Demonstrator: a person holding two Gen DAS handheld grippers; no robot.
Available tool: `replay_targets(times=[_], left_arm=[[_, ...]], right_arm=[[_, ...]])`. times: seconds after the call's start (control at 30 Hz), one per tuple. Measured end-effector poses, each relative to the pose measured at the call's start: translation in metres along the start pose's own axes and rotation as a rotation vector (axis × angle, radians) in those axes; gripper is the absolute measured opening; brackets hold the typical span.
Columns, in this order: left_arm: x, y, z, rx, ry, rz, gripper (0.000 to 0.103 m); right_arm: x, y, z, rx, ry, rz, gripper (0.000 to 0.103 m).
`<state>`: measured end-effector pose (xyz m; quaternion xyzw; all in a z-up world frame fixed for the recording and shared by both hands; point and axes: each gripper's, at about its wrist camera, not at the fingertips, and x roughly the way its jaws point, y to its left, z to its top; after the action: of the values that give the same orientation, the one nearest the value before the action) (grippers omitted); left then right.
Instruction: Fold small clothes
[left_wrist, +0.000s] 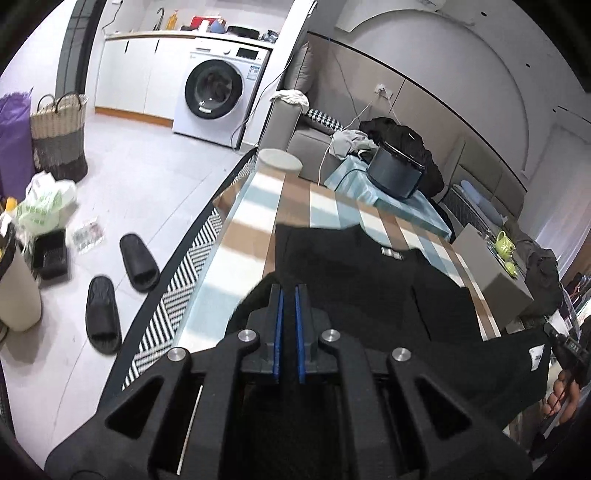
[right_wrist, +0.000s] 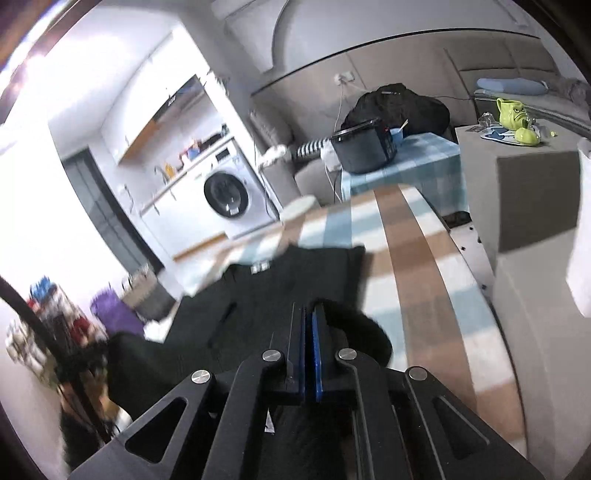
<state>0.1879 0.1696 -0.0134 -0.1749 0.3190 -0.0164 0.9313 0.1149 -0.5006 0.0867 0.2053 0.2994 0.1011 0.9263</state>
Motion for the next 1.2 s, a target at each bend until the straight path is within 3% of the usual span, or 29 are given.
replay_targets(times=[0.2,0.33,0.47,0.57,0.63,0.67,0.73,0.77,0.8,0.9,1.03,1.2], left_arm=[[0.060,0.014,0.027,-0.005,0.058,0.040,0.003],[0.105,0.034,0.022,-0.022,0.143,0.087,0.004],[0.120,0.045,0.010,-0.050,0.186,0.100,0.004],[0.115,0.045,0.003,-0.038,0.196,0.119,0.014],[0.103,0.045,-0.004,-0.034,0.197,0.121,0.024],[0.096,0.045,-0.007,-0.033,0.189,0.121,0.032],[0.081,0.042,-0.016,-0.030,0.175,0.129,0.053],[0.075,0.042,-0.019,-0.033,0.172,0.132,0.065],[0.068,0.043,-0.023,-0.038,0.166,0.128,0.069],[0.053,0.043,-0.035,-0.059,0.186,0.111,0.070],[0.035,0.042,-0.050,-0.083,0.190,0.097,0.075],[0.024,0.040,-0.064,-0.097,0.204,0.103,0.076]], right_arm=[[0.054,-0.015,0.016,0.085,-0.005,-0.119,0.003],[0.092,-0.033,0.009,0.094,0.087,-0.230,0.003],[0.109,-0.055,-0.001,0.137,0.200,-0.315,0.005],[0.101,-0.066,-0.008,0.182,0.233,-0.268,0.014],[0.086,-0.069,-0.013,0.209,0.233,-0.229,0.029],[0.072,-0.072,-0.018,0.232,0.219,-0.206,0.032],[0.054,-0.073,-0.029,0.272,0.210,-0.173,0.049],[0.043,-0.077,-0.038,0.304,0.216,-0.145,0.050],[0.037,-0.077,-0.044,0.323,0.221,-0.135,0.050],[0.018,-0.084,-0.068,0.414,0.238,-0.098,0.050],[0.009,-0.083,-0.088,0.475,0.233,0.014,0.050],[0.028,-0.078,-0.086,0.464,0.251,0.019,0.050]])
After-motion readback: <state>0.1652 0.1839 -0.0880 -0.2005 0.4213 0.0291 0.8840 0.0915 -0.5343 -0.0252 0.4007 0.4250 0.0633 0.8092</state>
